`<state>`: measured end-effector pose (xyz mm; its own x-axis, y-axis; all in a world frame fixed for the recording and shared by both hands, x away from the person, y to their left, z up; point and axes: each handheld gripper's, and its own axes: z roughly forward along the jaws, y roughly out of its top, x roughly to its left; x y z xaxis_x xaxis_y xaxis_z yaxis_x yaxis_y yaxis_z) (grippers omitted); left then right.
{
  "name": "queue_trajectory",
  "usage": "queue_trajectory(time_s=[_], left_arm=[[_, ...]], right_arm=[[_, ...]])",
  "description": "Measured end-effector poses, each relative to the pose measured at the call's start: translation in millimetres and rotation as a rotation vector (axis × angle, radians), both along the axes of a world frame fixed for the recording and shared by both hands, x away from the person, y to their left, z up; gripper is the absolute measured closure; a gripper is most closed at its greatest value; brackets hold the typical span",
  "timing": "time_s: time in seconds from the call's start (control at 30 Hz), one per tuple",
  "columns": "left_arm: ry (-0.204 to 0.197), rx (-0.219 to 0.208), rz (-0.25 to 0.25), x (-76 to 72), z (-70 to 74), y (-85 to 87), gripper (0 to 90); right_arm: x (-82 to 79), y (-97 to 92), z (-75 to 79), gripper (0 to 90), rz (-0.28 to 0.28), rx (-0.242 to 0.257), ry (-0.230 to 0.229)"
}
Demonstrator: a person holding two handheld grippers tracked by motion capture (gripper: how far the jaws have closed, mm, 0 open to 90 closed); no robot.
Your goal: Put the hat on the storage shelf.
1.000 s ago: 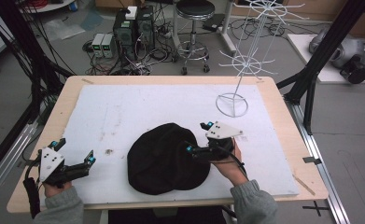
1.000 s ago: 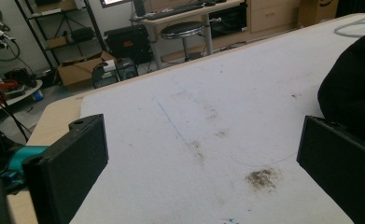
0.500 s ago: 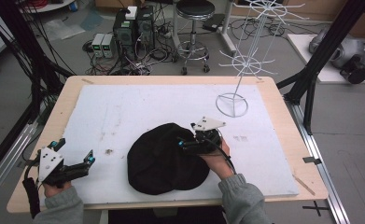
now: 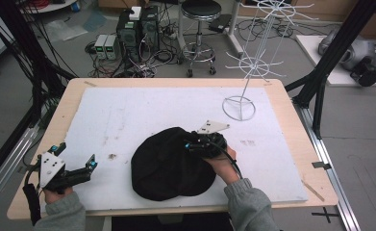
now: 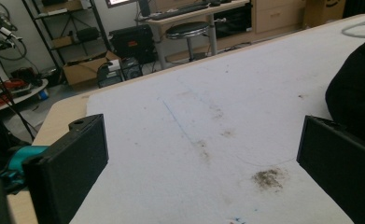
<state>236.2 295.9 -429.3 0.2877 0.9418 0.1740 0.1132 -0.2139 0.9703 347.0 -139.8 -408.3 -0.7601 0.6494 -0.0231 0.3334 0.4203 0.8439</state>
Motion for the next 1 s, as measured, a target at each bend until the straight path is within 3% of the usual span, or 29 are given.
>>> queue_trajectory(time_s=[0.07,0.1,0.17,0.2,0.33,0.4,0.47,0.6,0.7,0.93,1.0], left_arm=[[-0.002,-0.004,0.001,0.1,-0.1,0.1,2.3],[-0.004,-0.002,0.001,-0.2,0.2,0.5,2.3],[-0.010,-0.008,-0.002,-0.5,0.4,0.3,2.3],[-0.009,-0.007,-0.004,-0.7,0.5,0.4,2.3],[-0.014,-0.007,-0.010,-0.8,0.6,0.3,2.3],[-0.016,-0.010,-0.011,-1.1,0.8,0.6,2.3],[-0.018,-0.013,-0.010,-1.2,0.7,0.8,2.4],[-0.019,-0.013,-0.009,-1.6,0.7,1.0,2.3],[-0.020,-0.012,-0.010,-2.1,0.8,1.5,2.3],[-0.017,-0.013,-0.003,-3.2,0.2,3.7,2.3],[-0.016,-0.012,0.000,-3.9,0.2,4.2,2.3]], right_arm=[[-0.2,-0.1,0.1,60.6,-0.005,0.002,0.004],[-0.2,-0.8,0.7,71.7,0.003,0.000,-0.001],[-0.7,-0.6,0.9,75.8,0.009,-0.001,-0.003],[-2.6,1.1,1.4,83.0,0.026,-0.011,-0.019],[-3.7,1.0,3.0,85.5,0.033,0.013,-0.032],[-4.9,-2.0,6.2,86.1,0.034,0.077,-0.040],[-5.4,-3.2,7.5,86.2,0.037,0.096,-0.041],[-8.1,-9.0,15.7,86.3,0.039,0.213,-0.057],[-9.8,-10.2,18.6,86.4,0.038,0.242,-0.076],[-16.5,-21.0,37.3,86.5,0.024,0.437,-0.130],[-16.7,-22.1,38.8,86.5,0.023,0.450,-0.141]])
